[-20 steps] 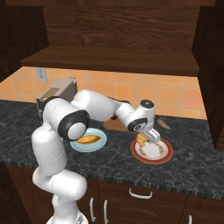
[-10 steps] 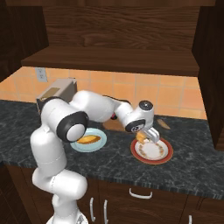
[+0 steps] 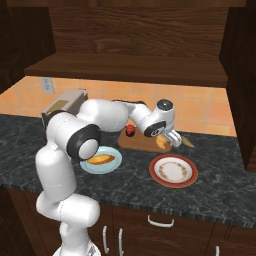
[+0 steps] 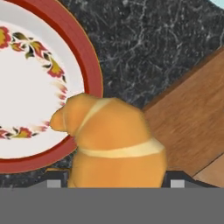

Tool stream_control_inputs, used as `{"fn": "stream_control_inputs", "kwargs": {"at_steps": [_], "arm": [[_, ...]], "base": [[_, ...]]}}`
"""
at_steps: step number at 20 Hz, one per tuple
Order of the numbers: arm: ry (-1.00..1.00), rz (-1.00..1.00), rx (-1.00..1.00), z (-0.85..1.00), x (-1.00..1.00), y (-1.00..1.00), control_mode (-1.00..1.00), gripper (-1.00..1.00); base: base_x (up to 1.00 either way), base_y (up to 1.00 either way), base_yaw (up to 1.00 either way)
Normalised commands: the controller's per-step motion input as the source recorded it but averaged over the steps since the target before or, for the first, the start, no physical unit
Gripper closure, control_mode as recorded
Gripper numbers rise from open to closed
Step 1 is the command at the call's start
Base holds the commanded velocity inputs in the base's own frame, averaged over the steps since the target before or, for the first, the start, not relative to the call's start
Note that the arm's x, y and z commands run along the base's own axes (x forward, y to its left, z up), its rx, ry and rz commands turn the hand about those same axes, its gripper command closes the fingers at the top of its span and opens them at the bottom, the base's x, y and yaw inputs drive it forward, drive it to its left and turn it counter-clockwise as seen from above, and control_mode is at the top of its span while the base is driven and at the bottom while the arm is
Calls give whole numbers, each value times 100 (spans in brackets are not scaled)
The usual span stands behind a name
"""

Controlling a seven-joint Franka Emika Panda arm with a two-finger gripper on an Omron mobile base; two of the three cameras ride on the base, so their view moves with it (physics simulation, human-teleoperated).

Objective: From the different types of pastries on the counter, select a croissant and place it on the cutting board. Then retrieve a jar of jam from the cabinet and place it alongside the croissant on the cutting board.

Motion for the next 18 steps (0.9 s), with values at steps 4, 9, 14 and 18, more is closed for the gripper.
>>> {"fn": "stream_control_inputs", "kwargs": {"at_steps": [4,9,14,18], "arm": [[-17,0,0,-18,24,2,-100,100],[-17,0,0,-10,49,0,-100,100],[-3,0,1,-9,12,7,-100,100],[0,0,2,0,41,7,-100,100]], "base": [[0,0,0],[0,0,0],[0,0,0],[0,0,0]]}}
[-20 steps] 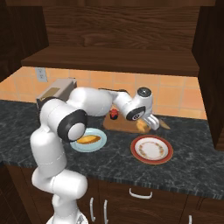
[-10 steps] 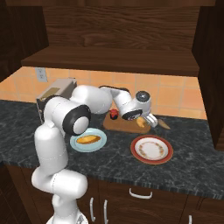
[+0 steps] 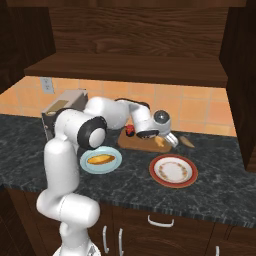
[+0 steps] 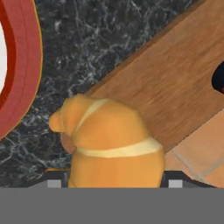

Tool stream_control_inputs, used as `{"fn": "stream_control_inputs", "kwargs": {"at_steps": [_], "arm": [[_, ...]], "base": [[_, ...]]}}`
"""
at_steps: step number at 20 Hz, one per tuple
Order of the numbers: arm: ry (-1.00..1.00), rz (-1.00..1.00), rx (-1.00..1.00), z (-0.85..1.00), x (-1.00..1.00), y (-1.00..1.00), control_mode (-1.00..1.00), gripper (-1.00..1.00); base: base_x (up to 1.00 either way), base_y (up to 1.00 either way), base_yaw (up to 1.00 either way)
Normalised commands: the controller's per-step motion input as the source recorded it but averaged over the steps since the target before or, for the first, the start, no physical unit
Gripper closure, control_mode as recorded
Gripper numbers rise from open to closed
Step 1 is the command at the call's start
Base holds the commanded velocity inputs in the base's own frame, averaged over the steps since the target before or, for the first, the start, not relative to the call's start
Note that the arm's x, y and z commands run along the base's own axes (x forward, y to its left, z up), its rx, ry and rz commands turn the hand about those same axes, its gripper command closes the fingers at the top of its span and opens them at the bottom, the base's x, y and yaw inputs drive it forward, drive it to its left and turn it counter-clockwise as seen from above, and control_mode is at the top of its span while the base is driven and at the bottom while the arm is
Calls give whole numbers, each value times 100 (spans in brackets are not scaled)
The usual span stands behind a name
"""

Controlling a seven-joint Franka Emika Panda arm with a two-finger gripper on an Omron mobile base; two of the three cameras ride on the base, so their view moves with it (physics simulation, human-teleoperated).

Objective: From the different types of pastries on the counter, select a croissant and place it on the cutting board. Then retrieve a jar of jam from the cabinet and place it alongside the croissant on the cutting board.

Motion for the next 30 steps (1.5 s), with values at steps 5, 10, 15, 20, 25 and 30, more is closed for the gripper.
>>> {"fn": "stream_control_inputs", "kwargs": {"at_steps": [5,10,15,20,25,30], "arm": [[2,0,1,0,50,38,-100,100],[22,3,2,2,10,46,-100,100],[17,5,6,24,40,36,-100,100],[23,0,0,3,12,3,-100,100],[17,0,0,0,2,0,-100,100],[10,1,0,0,8,-4,-100,100]], "base": [[0,0,0],[0,0,0],[0,0,0],[0,0,0],[0,0,0],[0,0,0]]}}
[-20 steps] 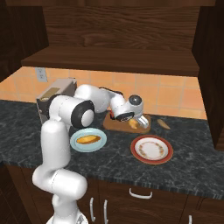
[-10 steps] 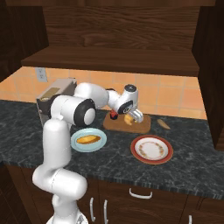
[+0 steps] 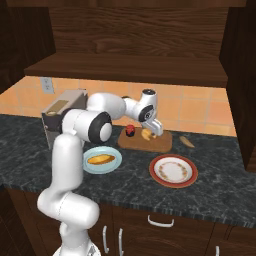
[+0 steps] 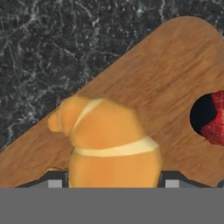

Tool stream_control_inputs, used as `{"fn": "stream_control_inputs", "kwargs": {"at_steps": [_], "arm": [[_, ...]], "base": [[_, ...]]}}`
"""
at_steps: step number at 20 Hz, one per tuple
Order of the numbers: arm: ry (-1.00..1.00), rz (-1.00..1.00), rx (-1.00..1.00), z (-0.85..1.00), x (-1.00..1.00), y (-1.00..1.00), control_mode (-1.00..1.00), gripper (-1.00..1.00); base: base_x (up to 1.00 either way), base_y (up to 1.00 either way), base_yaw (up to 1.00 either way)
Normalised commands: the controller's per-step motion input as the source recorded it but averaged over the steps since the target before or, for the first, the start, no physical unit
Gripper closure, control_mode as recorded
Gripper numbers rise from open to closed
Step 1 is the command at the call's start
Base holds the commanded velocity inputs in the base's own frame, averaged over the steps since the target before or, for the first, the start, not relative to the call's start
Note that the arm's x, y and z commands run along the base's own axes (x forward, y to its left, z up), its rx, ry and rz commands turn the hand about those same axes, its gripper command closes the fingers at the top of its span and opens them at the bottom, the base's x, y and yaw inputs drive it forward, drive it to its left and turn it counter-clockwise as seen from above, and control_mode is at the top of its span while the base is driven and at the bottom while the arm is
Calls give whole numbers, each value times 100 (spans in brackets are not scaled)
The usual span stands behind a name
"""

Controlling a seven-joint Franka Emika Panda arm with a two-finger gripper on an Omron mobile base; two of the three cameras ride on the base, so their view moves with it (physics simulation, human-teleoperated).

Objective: From the different types of pastries on the counter, select a croissant and place it on the cutting board. Then retrieve a jar of jam from the cabinet and place it alongside the croissant on the cutting board.

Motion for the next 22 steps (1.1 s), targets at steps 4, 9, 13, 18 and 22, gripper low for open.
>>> {"fn": "stream_control_inputs", "kwargs": {"at_steps": [4,9,13,18,22], "arm": [[24,1,0,0,4,0,-100,100],[5,4,0,-8,22,-1,-100,100],[0,4,0,-22,30,0,-100,100],[5,6,0,-9,28,0,-100,100],[6,6,0,-7,19,0,-100,100]], "base": [[0,0,0],[0,0,0],[0,0,0],[0,0,0],[0,0,0]]}}
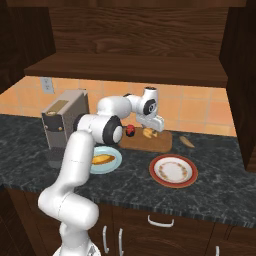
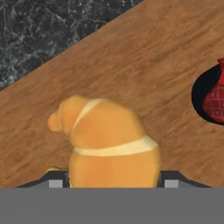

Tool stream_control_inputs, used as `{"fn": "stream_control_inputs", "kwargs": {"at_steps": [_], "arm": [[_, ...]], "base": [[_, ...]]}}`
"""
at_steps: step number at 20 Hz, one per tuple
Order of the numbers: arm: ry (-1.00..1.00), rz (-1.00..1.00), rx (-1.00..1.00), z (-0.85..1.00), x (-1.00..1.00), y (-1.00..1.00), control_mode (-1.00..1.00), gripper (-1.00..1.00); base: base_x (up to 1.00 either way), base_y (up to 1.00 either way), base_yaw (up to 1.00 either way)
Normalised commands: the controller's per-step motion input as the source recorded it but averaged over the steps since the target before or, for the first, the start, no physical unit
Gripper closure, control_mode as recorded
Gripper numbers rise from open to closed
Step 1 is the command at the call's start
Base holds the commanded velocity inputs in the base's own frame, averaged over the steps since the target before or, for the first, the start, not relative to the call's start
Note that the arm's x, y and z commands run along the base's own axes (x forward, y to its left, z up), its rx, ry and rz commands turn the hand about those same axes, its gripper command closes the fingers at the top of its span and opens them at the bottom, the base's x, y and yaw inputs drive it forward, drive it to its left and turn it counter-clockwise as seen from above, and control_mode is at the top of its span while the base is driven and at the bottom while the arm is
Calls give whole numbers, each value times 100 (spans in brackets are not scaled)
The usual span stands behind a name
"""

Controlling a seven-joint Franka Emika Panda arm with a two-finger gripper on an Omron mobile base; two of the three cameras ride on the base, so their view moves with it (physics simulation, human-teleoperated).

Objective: From the different types of pastries on the counter, select a croissant and place it on the cutting board. Then retrieve a jar of jam from the cabinet and place it alongside the croissant on the cutting board.

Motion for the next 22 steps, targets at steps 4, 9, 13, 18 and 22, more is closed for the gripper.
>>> {"fn": "stream_control_inputs", "kwargs": {"at_steps": [4,9,13,18,22], "arm": [[5,5,0,-6,4,0,-100,-100],[11,5,0,0,0,-14,-100,-100],[10,5,0,0,0,-8,-100,-100],[3,6,0,0,-20,0,-100,-100],[0,8,0,0,-51,0,-100,-100]], "base": [[0,0,0],[0,0,0],[0,0,0],[0,0,0],[0,0,0]]}}
